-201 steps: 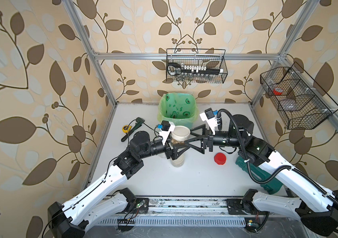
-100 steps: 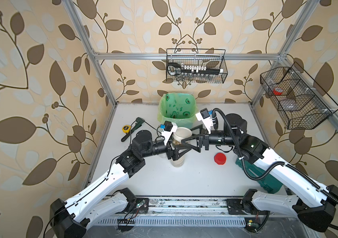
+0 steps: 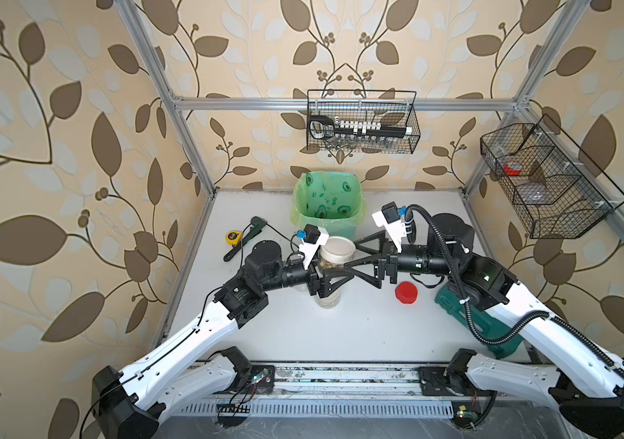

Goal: Empty moldy peanuts from jars
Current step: Unscrew the lid from the jar.

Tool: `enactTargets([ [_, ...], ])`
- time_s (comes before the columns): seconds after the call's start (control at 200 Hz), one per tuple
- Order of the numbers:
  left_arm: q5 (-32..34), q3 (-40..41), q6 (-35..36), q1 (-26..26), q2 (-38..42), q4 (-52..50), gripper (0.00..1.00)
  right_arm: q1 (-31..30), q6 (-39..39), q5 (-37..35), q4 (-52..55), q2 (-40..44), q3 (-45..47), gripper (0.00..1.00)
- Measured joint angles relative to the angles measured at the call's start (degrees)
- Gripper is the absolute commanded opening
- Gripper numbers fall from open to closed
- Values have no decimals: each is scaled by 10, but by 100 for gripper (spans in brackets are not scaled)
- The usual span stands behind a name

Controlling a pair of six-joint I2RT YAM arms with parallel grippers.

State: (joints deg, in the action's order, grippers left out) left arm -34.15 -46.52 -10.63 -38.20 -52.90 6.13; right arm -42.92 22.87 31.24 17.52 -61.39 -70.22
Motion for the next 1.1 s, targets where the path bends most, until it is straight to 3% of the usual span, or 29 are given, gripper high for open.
enactTargets([
  [0.485,-5,0,-8,0,0,0,26,3,18,7,-28,-17,-1,99],
  [1.1,-67,0,-18,-1,-16,22,26,-2,37,41,-92,-66,-1,99],
])
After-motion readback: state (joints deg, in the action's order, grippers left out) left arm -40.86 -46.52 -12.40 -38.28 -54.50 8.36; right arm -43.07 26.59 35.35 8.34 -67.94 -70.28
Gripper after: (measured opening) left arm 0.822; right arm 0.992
